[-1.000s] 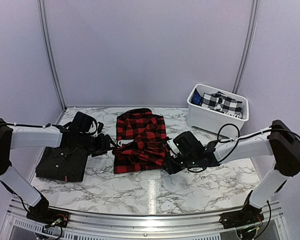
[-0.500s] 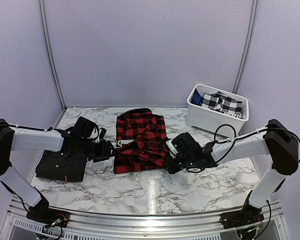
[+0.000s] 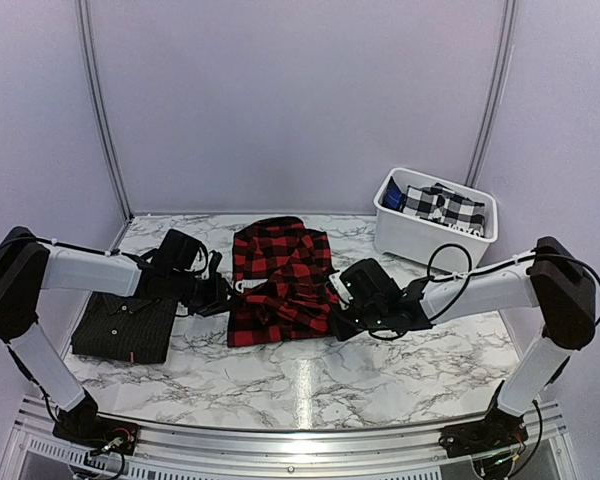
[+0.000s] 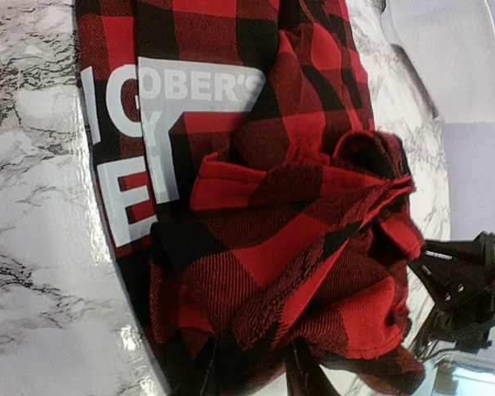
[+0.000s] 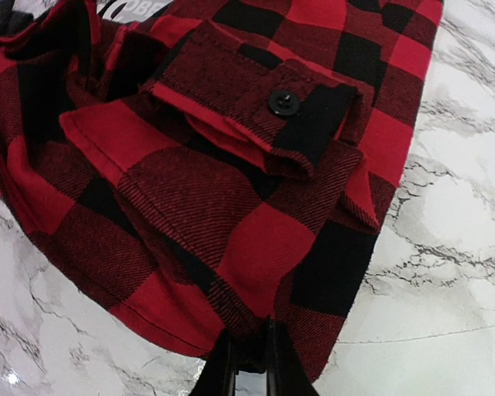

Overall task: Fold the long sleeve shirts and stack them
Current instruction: Fold the rectangle-folded shirt at the center of the board.

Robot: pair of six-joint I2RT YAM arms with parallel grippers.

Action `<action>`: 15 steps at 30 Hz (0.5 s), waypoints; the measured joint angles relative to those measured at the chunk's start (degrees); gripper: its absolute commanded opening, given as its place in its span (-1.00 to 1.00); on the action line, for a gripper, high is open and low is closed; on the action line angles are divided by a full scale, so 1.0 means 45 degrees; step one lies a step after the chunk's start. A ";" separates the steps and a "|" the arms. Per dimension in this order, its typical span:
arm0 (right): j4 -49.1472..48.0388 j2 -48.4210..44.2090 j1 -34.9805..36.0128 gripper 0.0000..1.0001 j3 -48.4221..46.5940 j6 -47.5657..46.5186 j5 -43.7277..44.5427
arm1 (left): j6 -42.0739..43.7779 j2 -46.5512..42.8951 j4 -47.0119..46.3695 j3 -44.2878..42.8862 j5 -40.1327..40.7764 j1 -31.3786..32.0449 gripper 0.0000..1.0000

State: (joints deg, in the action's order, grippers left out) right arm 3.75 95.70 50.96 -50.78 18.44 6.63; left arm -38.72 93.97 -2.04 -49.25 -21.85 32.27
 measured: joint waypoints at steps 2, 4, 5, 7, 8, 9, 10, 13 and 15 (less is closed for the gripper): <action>0.0049 0.0000 0.0000 -1.00 -0.0053 0.0000 0.0015 | 0.0015 0.0117 -0.0073 -0.0155 -0.0044 0.0000 -0.69; 0.0131 0.0015 0.0000 -1.00 -0.0180 0.0005 0.0029 | -0.0015 0.0194 -0.0107 -0.0248 -0.0049 0.0000 -0.78; 0.0160 0.0019 0.0000 -1.00 -0.0257 0.0010 0.0034 | -0.0019 0.0223 -0.0112 -0.0287 -0.0049 0.0000 -0.83; 0.0291 0.0024 0.0000 -1.00 -0.0447 0.0039 0.0049 | -0.0044 0.0233 -0.0117 -0.0345 -0.0049 0.0000 -0.87; 0.0374 0.0024 0.0000 -1.00 -0.0583 0.0039 0.0073 | -0.0024 0.0233 -0.0112 -0.0384 -0.0049 0.0000 -0.89; 0.0515 0.0024 0.0000 -1.00 -0.0753 0.0044 0.0102 | -0.0015 0.0238 -0.0102 -0.0452 -0.0044 0.0000 -0.89; 0.0709 0.0024 0.0000 -1.00 -0.1020 0.0044 0.0175 | -0.0005 0.0257 -0.0097 -0.0539 -0.0039 0.0000 -0.89; 0.1171 0.0107 0.0000 -1.00 -0.1821 0.0049 0.0486 | 0.0000 0.0301 -0.0058 -0.0850 -0.0010 -0.0005 -0.89; 0.1496 0.0325 -0.0049 -1.00 -0.2633 0.0049 0.0733 | 0.0000 0.0447 -0.0019 -0.1219 0.0058 -0.0005 -0.91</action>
State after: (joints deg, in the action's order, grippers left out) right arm 10.48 97.17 50.74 -62.63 18.65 9.93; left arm -38.72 95.98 -2.13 -54.74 -21.58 32.25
